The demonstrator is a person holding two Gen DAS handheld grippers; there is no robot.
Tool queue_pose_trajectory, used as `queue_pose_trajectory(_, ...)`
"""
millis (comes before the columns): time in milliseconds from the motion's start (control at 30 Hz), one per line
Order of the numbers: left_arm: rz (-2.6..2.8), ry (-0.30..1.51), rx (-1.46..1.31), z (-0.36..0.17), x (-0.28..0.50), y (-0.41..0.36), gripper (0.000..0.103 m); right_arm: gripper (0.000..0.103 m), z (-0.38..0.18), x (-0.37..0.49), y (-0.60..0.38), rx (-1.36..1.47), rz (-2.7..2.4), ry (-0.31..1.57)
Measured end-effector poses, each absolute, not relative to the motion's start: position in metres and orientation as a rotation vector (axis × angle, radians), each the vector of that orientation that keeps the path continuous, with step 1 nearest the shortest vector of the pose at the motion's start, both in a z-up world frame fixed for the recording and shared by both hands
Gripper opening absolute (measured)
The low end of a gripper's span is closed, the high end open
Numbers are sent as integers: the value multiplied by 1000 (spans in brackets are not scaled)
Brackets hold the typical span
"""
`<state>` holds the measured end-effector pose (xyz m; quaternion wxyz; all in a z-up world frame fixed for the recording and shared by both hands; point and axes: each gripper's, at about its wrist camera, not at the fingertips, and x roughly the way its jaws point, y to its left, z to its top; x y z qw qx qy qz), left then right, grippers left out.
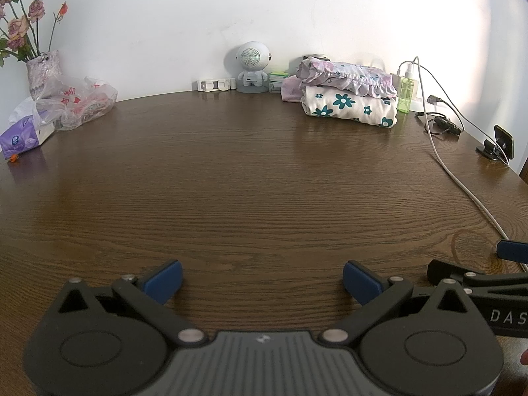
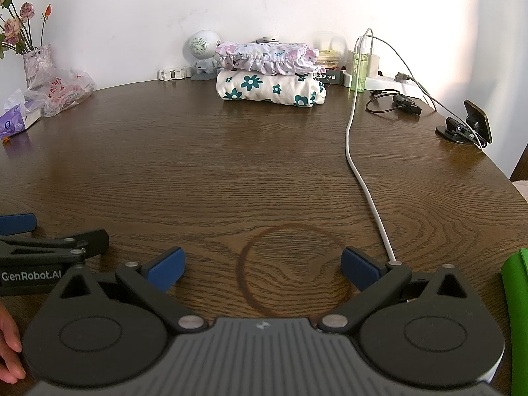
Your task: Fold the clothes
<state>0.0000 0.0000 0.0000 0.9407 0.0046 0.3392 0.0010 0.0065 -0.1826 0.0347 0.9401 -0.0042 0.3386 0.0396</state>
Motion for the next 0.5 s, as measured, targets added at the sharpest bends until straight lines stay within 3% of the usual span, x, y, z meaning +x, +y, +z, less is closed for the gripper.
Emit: queue_pose_trajectory(500,2,691,11,0,0,0,103,102,34,6,-181,-9,80,691)
